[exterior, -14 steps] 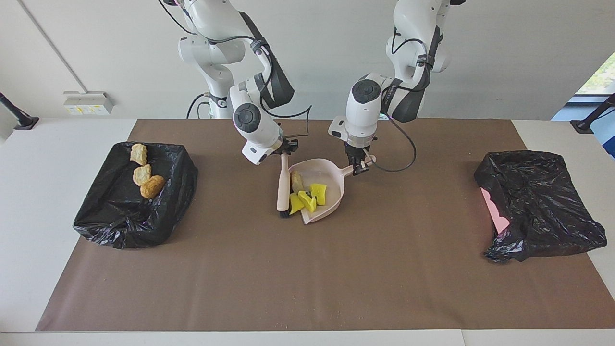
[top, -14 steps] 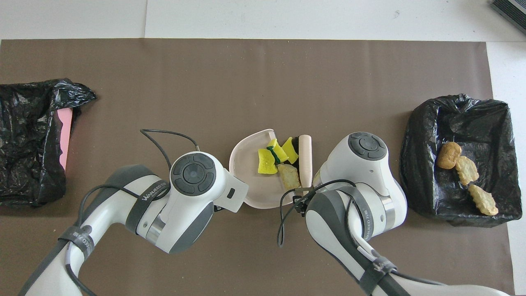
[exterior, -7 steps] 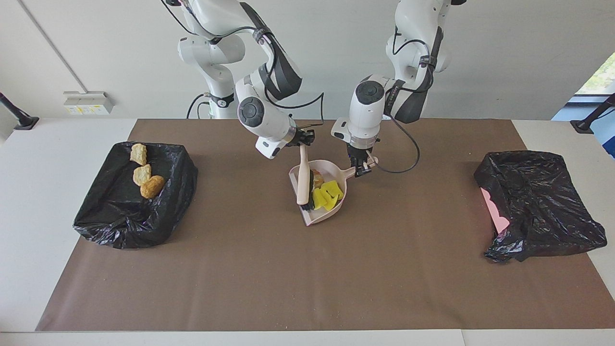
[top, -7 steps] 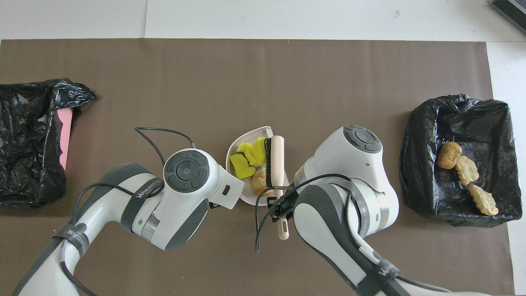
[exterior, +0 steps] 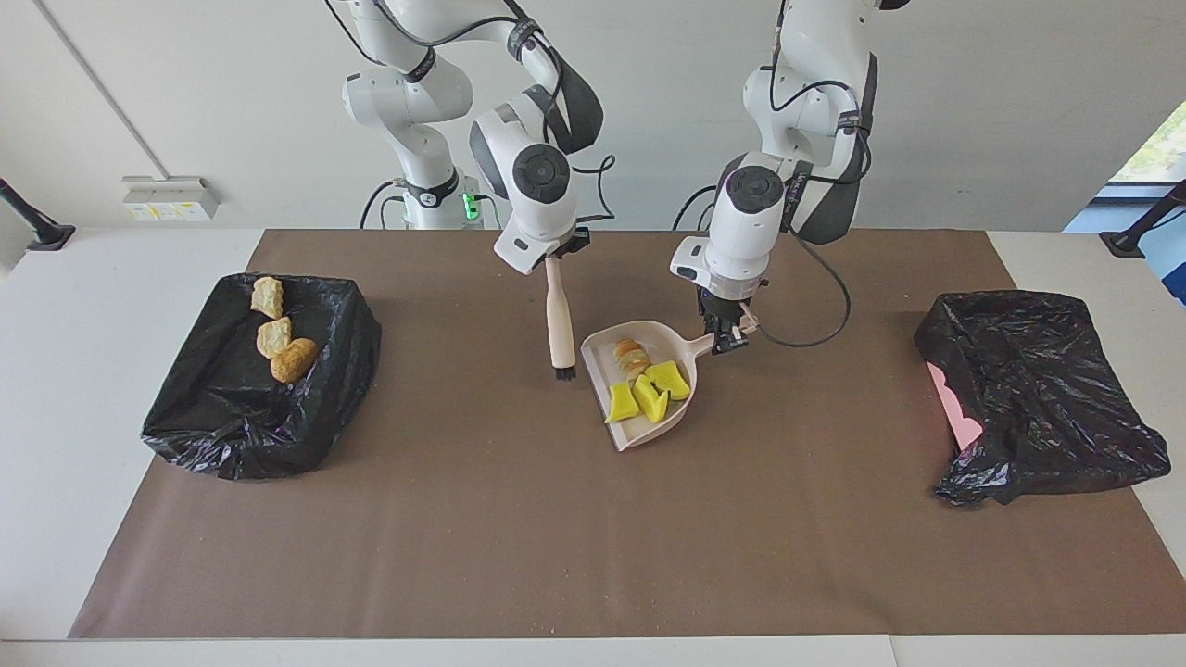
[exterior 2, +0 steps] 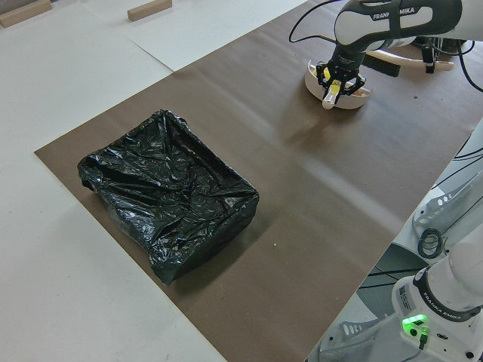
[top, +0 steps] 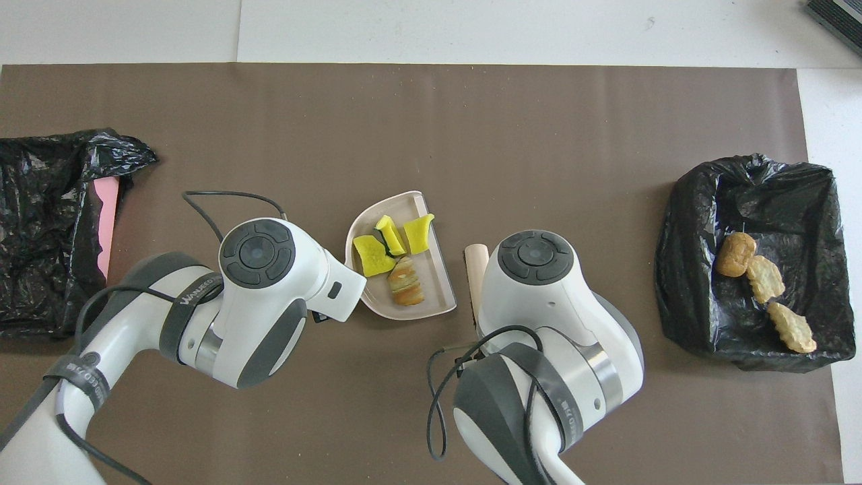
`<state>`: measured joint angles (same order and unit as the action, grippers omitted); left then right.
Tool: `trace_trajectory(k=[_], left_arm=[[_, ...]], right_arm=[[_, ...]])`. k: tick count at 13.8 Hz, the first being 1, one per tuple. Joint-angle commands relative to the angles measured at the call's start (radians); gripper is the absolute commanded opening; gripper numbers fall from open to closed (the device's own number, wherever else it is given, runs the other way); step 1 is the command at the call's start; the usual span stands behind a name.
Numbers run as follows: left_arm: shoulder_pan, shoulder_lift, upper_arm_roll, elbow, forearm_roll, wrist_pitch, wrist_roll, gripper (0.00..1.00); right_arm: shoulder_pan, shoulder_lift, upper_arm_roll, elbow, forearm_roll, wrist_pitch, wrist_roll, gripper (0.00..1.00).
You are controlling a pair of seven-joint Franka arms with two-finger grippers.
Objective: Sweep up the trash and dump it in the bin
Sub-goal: 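Sweep the yellow sponges into the dustpan with the right gripper's brush, then carry the dustpan to the nearer bag with the left gripper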
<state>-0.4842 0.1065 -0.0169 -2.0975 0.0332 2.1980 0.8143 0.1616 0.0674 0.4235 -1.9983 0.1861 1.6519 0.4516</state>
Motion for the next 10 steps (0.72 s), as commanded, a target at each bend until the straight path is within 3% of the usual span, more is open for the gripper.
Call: trace_trajectory(k=[1, 5, 10], left_arm=[[0.074, -0.045, -0.003, 0.025, 0.004, -0.065, 0.104, 0.00], [0.231, -0.143, 0.000, 0.040, -0.010, -0.162, 0.316, 0.00], [0.540, -0.202, 0.003, 0.060, -0.070, -0.237, 0.584, 0.00]], right_arm=[[0.048, -0.058, 0.009, -0.028, 0.004, 0.006, 0.122, 0.00], [0.119, -0.145, 0.012, -0.190, 0.128, 0.219, 0.171, 0.00], [0.205, -0.149, 0.012, -0.327, 0.164, 0.423, 0.251, 0.00]])
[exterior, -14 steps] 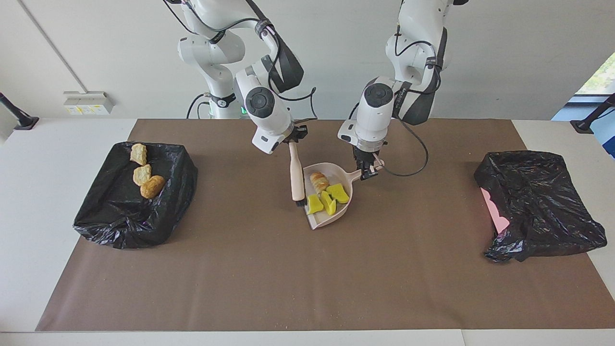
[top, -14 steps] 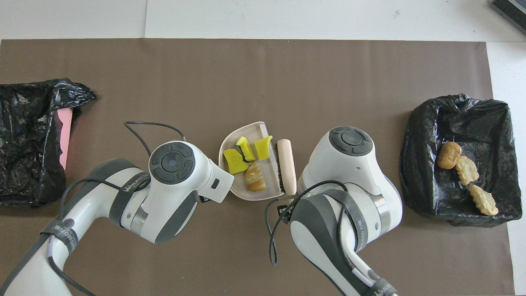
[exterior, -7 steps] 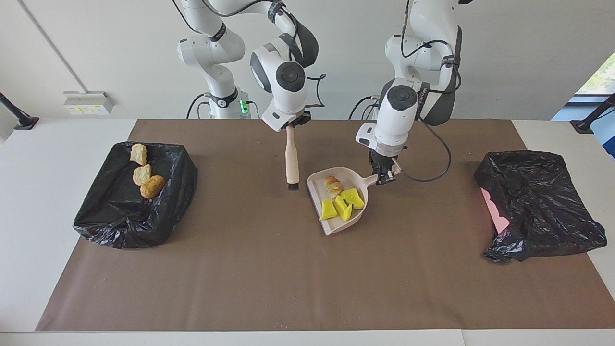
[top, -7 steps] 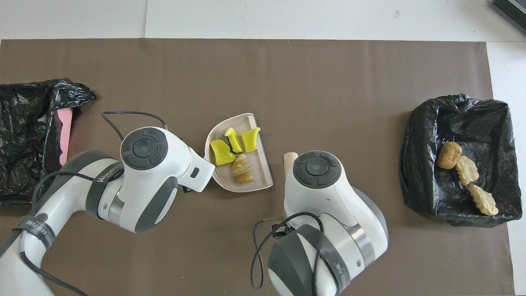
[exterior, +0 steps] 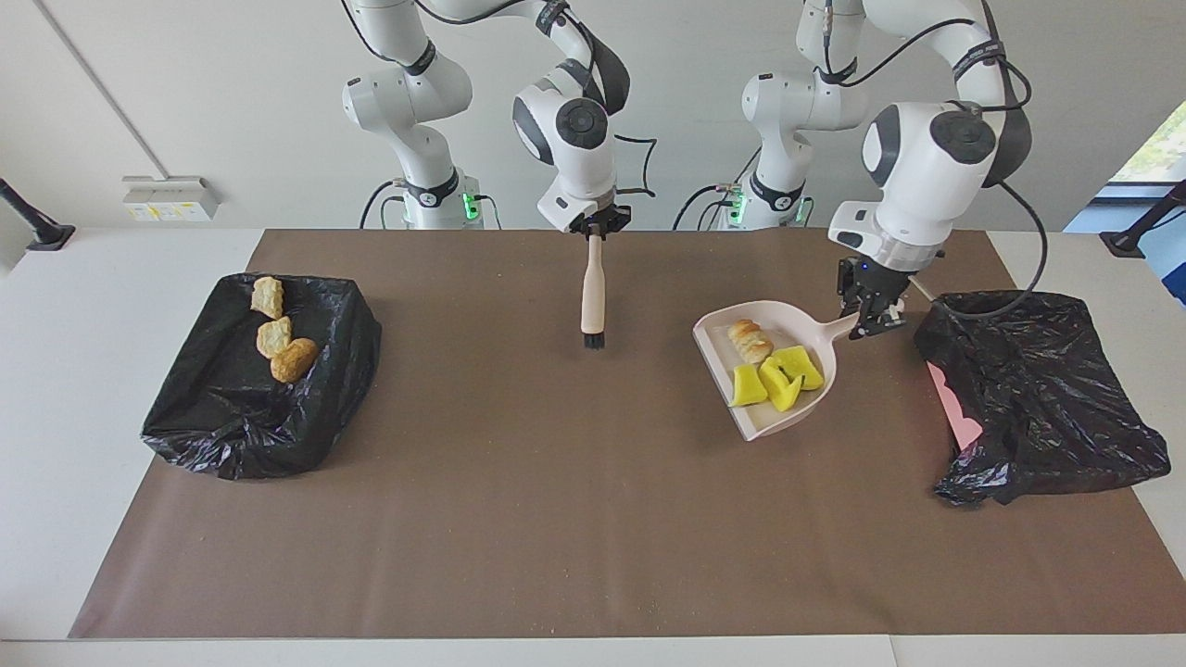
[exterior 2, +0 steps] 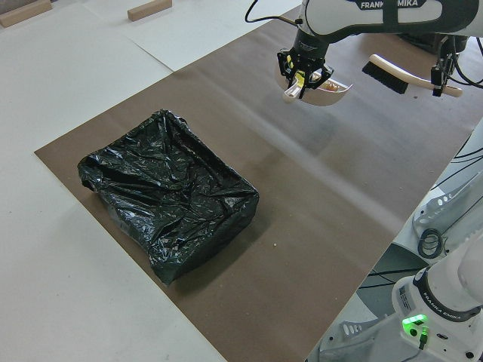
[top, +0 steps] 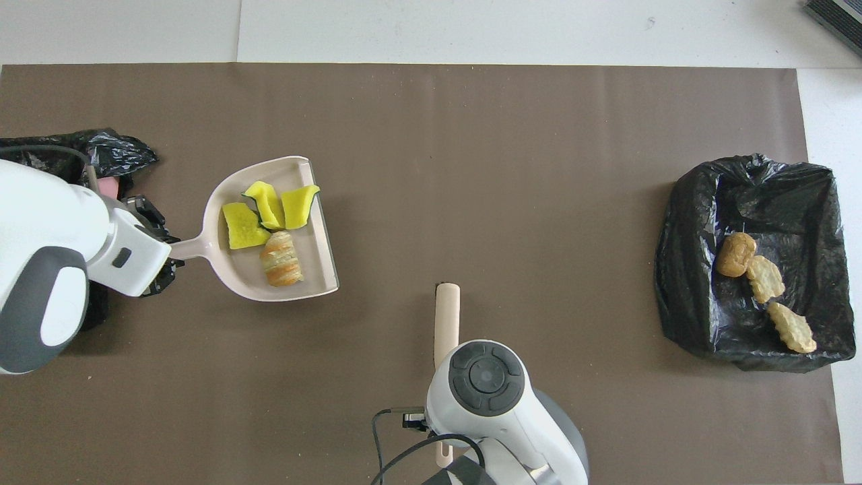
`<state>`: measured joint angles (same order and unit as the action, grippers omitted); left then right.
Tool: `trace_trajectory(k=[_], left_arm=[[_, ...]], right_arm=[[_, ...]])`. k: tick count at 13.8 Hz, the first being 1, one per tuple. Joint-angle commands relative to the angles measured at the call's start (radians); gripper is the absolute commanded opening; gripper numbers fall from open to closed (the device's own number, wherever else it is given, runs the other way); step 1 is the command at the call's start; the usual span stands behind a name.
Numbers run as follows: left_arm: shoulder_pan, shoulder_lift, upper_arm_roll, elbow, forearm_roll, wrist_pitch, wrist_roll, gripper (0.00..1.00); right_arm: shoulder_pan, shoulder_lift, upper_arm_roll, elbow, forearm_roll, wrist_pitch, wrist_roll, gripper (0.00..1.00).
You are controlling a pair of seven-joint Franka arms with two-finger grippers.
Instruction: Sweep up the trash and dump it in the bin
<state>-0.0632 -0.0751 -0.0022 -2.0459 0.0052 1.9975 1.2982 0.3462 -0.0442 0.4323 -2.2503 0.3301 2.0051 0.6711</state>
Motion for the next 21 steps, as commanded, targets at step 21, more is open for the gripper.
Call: trace_trajectory(k=[21], left_arm=[[0.608, 0.187, -0.002, 0.339, 0.570, 0.102, 0.405, 0.00]], right_arm=[[0.077, -0.016, 0.002, -0.127, -0.071, 0.054, 0.067, 0.00]])
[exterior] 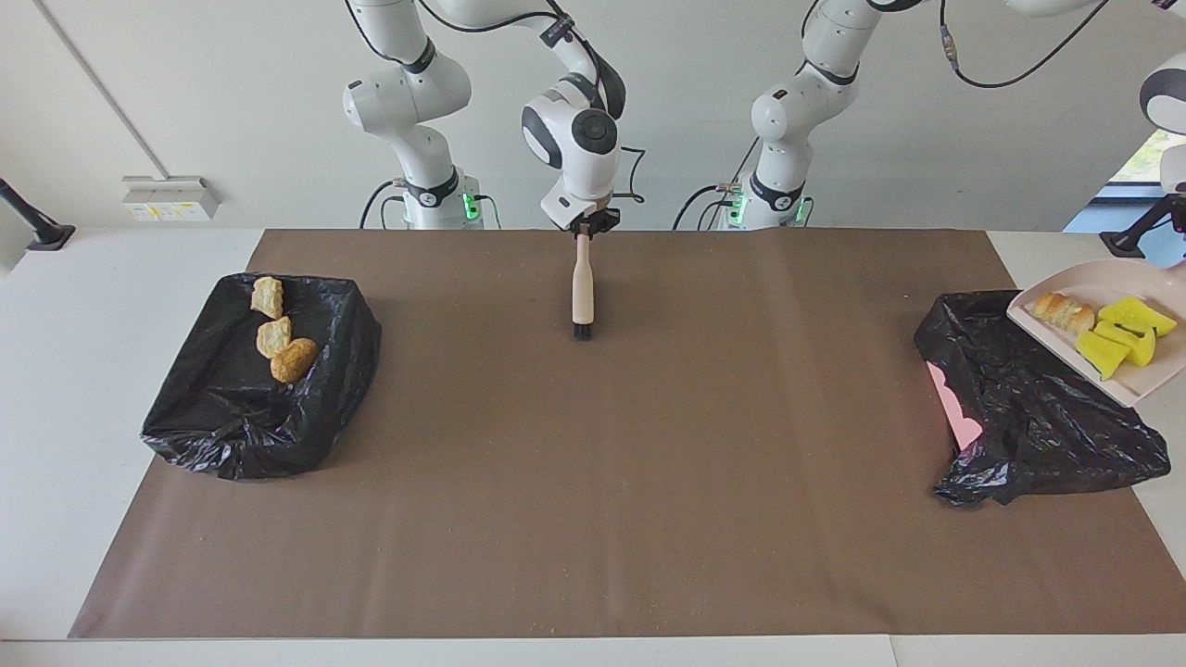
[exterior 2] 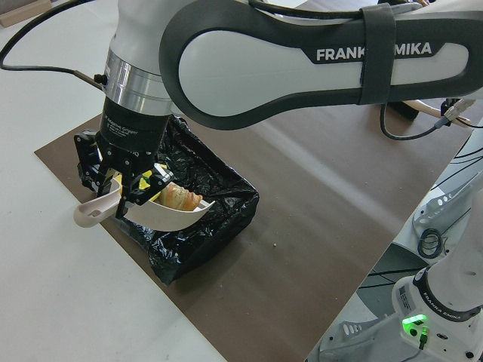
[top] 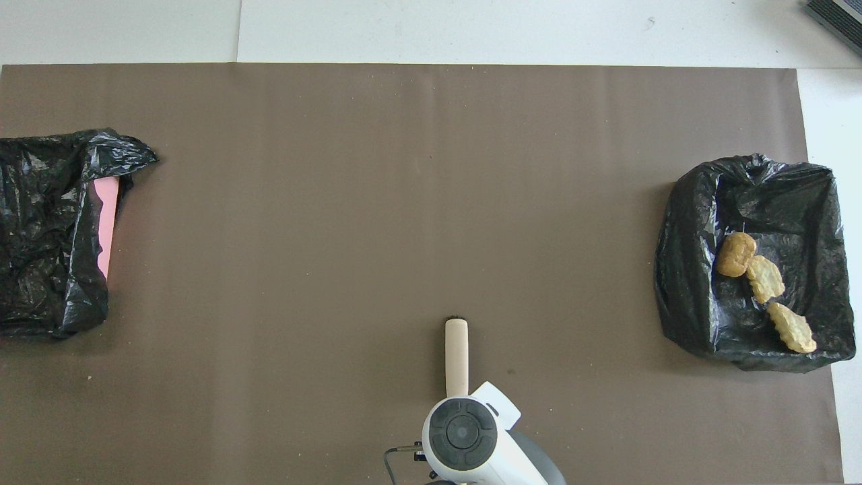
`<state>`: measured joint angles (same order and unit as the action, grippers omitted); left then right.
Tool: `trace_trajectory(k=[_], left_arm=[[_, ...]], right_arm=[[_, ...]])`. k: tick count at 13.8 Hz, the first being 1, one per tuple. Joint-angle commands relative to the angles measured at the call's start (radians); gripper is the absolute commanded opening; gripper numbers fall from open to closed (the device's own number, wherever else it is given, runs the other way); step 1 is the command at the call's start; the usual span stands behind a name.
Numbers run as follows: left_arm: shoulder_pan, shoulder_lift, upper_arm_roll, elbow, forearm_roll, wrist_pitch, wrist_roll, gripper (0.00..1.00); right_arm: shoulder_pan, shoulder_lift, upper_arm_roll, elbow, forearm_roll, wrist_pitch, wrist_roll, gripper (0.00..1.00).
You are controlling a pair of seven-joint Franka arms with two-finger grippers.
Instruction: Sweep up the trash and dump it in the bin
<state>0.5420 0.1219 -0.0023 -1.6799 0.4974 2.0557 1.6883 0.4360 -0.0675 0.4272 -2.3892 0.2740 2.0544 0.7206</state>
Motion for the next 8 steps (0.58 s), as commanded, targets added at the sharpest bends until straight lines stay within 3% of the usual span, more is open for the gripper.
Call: trace_trajectory(k=[1, 3, 4, 5, 6, 7, 8], left_arm=[[-0.007, -0.008, -0.002, -0.024, 0.105, 0.040, 0.013, 0.00], [-0.008, -0.002, -0.001, -0.012, 0.121, 0.038, 0.011, 0.00], [-0.008, -0.001, -0.001, -0.003, 0.121, 0.038, 0.011, 0.00], [-0.008, 0.002, -0.002, 0.002, 0.124, 0.040, 0.011, 0.00], [-0.008, 0.002, -0.002, 0.006, 0.144, 0.044, 0.010, 0.00], [-0.013, -0.001, -0.002, 0.006, 0.170, 0.038, 0.008, 0.00], [-0.016, -0.007, -0.002, 0.003, 0.197, 0.032, 0.008, 0.00]], right_arm=[[-0.013, 0.008, 0.007, 0.012, -0.015, 0.004, 0.013, 0.00], [-0.028, 0.012, 0.007, 0.010, -0.003, 0.015, -0.009, 0.00], [-0.043, 0.021, 0.007, 0.008, 0.001, 0.042, -0.015, 0.11], [-0.046, 0.026, 0.007, 0.008, 0.001, 0.055, -0.020, 0.40], [-0.046, 0.028, 0.007, 0.013, 0.001, 0.055, -0.035, 0.83], [-0.045, 0.029, 0.007, 0.025, 0.001, 0.055, -0.056, 1.00], [-0.048, 0.034, 0.005, 0.048, 0.001, 0.043, -0.062, 1.00]])
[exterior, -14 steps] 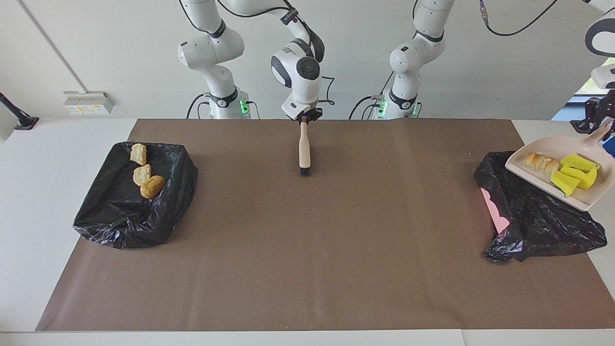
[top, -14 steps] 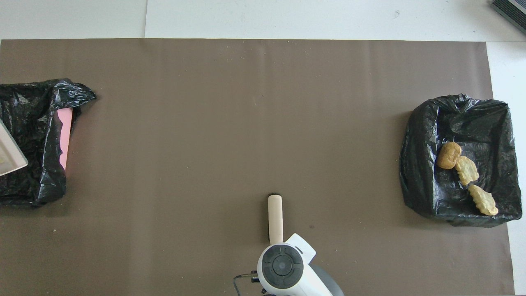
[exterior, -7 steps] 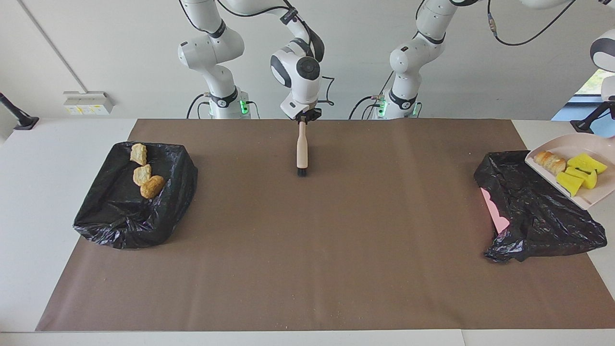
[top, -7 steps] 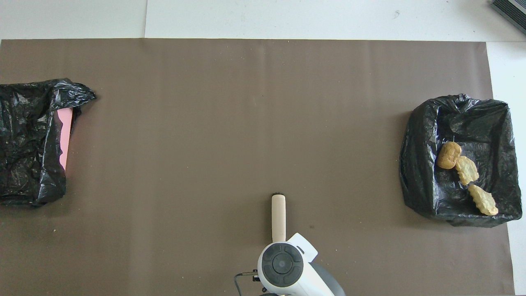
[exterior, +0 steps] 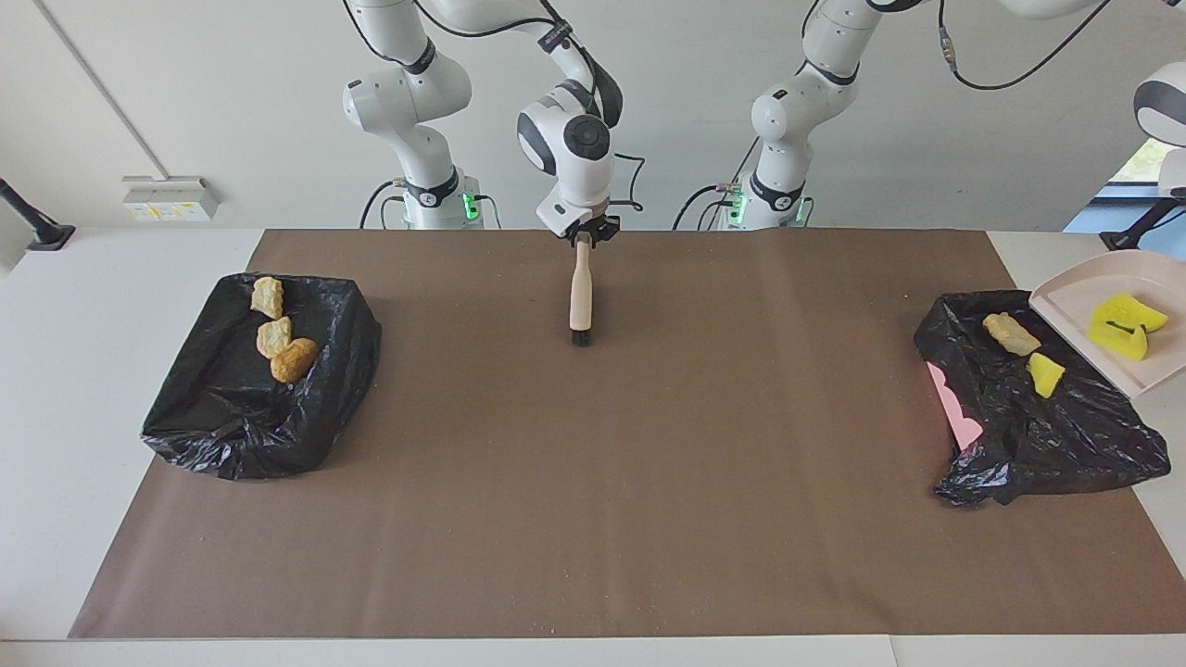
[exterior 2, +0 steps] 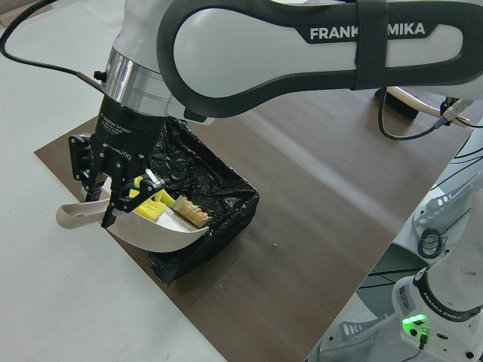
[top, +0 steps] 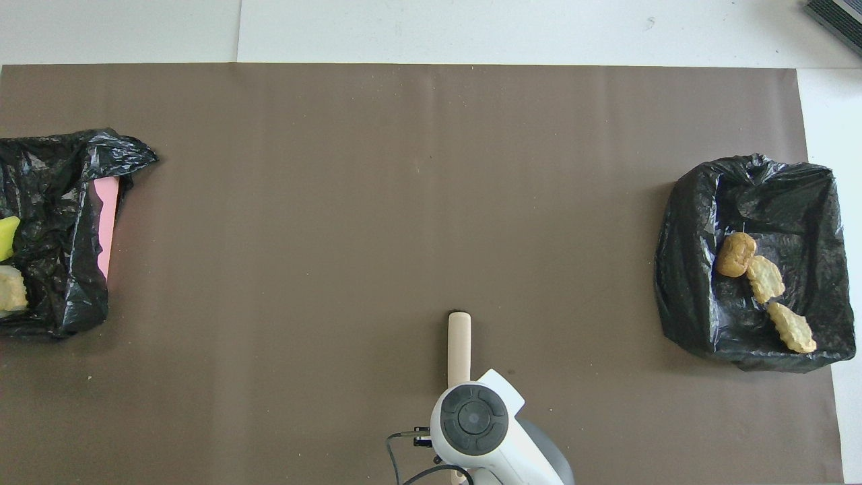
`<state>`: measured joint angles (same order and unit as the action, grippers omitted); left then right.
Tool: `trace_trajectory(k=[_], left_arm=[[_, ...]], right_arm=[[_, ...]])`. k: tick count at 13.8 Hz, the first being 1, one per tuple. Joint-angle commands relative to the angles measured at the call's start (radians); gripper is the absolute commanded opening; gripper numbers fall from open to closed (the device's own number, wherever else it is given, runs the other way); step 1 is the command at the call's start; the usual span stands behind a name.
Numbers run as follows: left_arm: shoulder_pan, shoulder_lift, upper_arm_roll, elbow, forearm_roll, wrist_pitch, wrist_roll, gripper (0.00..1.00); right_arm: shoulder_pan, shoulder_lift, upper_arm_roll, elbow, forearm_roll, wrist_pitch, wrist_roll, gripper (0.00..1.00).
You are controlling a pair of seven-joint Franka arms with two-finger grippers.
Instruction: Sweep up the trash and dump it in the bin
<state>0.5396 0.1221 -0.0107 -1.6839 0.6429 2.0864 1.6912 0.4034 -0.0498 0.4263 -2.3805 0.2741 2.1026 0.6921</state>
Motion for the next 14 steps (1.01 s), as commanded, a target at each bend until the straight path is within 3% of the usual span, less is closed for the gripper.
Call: trace_trajectory(k=[1, 4, 8, 11, 14], left_arm=[[-0.016, -0.012, 0.003, 0.006, 0.087, -0.015, 0.004, 0.00], [-0.079, -0.019, 0.003, 0.000, 0.210, -0.075, -0.008, 0.00], [-0.122, -0.019, 0.003, 0.004, 0.242, -0.127, -0.013, 0.00], [-0.173, -0.022, 0.003, 0.009, 0.343, -0.187, -0.045, 0.00], [-0.179, -0.054, -0.006, 0.010, 0.334, -0.218, -0.048, 0.00]], right_arm=[[-0.023, 0.016, 0.005, 0.064, 0.000, -0.018, -0.034, 1.00], [-0.043, 0.002, 0.000, 0.110, -0.009, -0.039, -0.033, 1.00], [-0.095, -0.002, -0.001, 0.190, -0.022, -0.058, -0.036, 1.00], [-0.144, -0.005, -0.003, 0.256, -0.067, -0.091, -0.036, 1.00], [-0.202, -0.005, -0.003, 0.340, -0.139, -0.169, -0.039, 1.00]])
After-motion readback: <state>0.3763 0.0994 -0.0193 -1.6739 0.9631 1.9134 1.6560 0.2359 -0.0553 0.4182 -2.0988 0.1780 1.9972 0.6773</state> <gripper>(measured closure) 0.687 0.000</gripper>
